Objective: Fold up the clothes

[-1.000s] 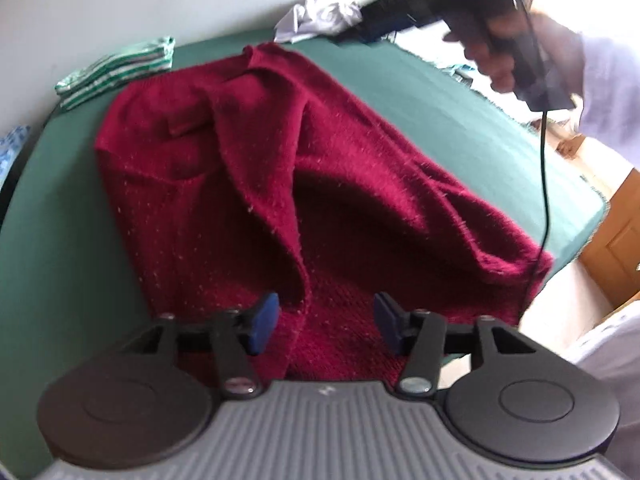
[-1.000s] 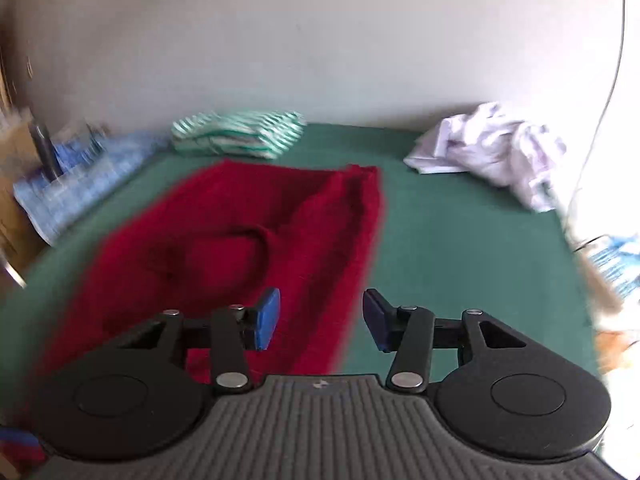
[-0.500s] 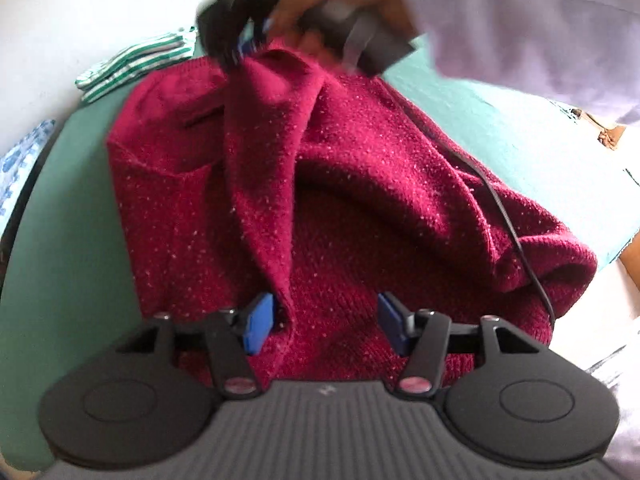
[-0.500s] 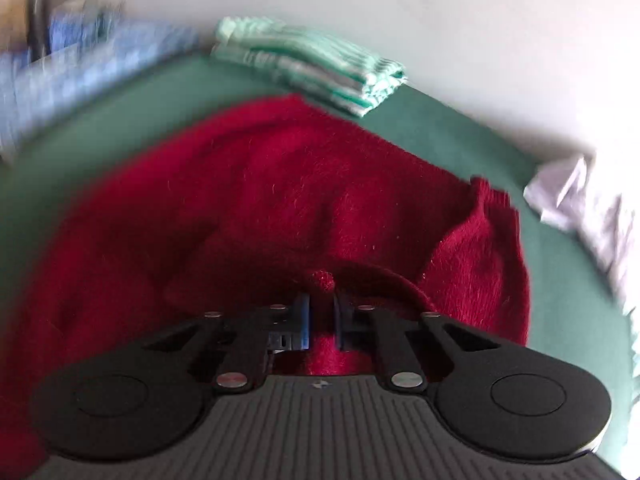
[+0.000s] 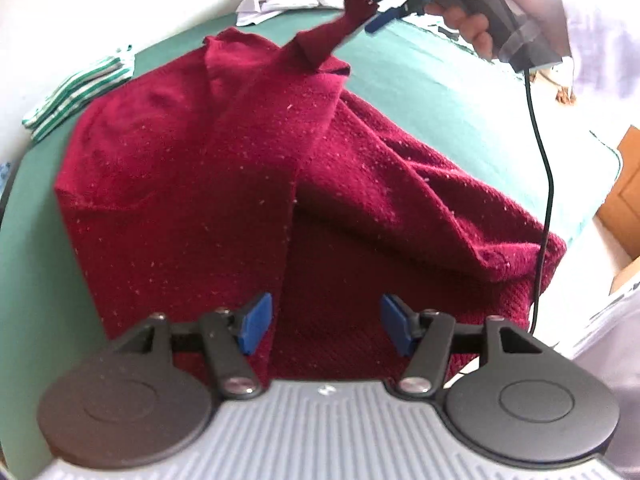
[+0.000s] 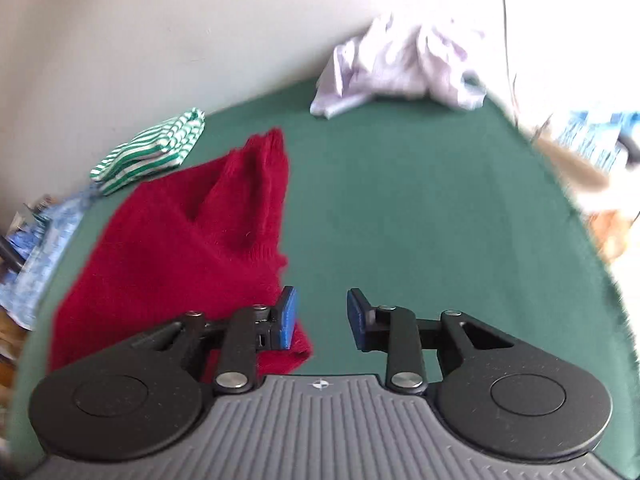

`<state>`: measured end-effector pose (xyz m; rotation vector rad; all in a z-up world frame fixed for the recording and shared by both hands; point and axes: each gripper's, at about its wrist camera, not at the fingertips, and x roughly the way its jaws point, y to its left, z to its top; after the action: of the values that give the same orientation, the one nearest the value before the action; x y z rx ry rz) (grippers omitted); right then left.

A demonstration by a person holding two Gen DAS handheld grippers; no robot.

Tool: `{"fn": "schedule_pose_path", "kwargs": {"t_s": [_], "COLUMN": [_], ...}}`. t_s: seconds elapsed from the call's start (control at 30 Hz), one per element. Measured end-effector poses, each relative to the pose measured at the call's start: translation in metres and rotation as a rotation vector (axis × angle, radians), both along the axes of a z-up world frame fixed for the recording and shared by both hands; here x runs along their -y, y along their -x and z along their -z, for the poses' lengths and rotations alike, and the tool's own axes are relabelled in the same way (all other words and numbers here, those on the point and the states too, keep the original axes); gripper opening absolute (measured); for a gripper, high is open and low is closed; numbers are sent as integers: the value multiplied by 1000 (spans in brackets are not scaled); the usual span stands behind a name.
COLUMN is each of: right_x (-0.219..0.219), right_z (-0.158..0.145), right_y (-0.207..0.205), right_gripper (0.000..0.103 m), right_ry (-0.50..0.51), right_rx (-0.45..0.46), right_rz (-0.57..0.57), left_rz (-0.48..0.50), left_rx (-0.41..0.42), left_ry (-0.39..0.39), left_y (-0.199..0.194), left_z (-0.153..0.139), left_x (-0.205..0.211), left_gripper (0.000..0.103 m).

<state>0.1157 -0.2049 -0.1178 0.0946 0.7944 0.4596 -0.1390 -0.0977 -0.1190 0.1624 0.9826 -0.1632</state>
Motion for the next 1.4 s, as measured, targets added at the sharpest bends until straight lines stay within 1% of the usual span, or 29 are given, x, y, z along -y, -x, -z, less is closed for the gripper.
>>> {"fn": "schedule_pose_path", "kwargs": {"t_s": [0.03,0.1,0.13,0.23,0.27,0.3,0.33,0.4,0.43,0.47,0.53,0.57,0.6,0.67,0.7,0.73,0.8,0.87,0.93,0.97,1.03,1.07,1.1,1.13,1.2,1.23,1.27,1.3,1.4], "right_x": [-3,-9,-10,-8,-5,5,15,23,24,20,4,-3,-10,-20,-24,-26,-35,-46,-58,-62,-66,-69,-76,-83,-93,-94,-92,-87,-72], "right_z": [-1,-3,-4,2,3,3,-1,-3,-2,2,11,17,23,34,37,32,13,-12,-39,-50,-70,-73,-73,-67,-43,-28,-14,-3,23], "right_y": [3,9,13,21,20,20,22,17,14,11,7,5,4,-2,-7,-9,-12,-18,-26,-30,-33,-35,-38,-41,-54,-60,-66,-72,-86], "right_gripper": [51,58,58,58,58,57,56,57,60,61,62,62,62,57,36,4,2,2,2,2,2,2,2,3,3,3,3,3,3], "right_ry": [12,29,57,231,267,255,178,-42,-143,-191,-82,-32,13,58,78,112,204,287,375,403,449,481,527,581,687,729,755,754,719], "right_rx": [28,77,97,158,149,116,69,-62,-132,-181,-193,-180,-161,-175,-185,-167,-77,71,260,353,536,618,679,715,713,694,659,609,451], "right_rz": [-22,-80,-88,28,82,123,122,43,-1,-29,10,5,-10,-82,-115,-148,-187,-246,-284,-300,-337,-352,-356,-352,-351,-343,-328,-314,-256], "left_rz": [-1,-17,-28,-73,-92,-110,-123,-139,-140,-139,-134,-134,-137,-146,-151,-158,-174,-187,-204,-218,-253,-273,-294,-312,-336,-344,-350,-357,-377], "left_rx": [-1,-7,-7,-2,-1,-2,-3,-7,-9,-10,-11,-10,-8,-5,-4,-3,-5,4,9,10,14,15,15,14,7,9,10,13,19], "left_ry": [-6,-29,-39,-45,-43,-39,-35,-31,-33,-38,-52,-57,-61,-68,-72,-76,-86,-87,-99,-106,-117,-119,-117,-120,-140,-148,-150,-149,-156], "left_y": [0,-1,1,11,14,16,19,21,22,22,21,21,23,24,24,24,24,25,25,25,26,26,26,26,24,24,24,24,25], "left_z": [0,1,1,-2,-3,-4,-5,-5,-5,-5,-5,-5,-5,-4,-3,-2,2,3,2,1,-2,-3,-4,-4,-1,0,0,0,-1], "left_x": [0,3,2,-6,-10,-14,-16,-19,-18,-18,-14,-13,-12,-10,-10,-9,-7,-7,-6,-7,-9,-11,-13,-14,-12,-11,-9,-8,-6], "left_gripper": [64,65,65,67,68,69,69,70,70,72,74,74,74,74,74,74,69,67,60,54,50,47,47,47,41,41,34,29,20]}}
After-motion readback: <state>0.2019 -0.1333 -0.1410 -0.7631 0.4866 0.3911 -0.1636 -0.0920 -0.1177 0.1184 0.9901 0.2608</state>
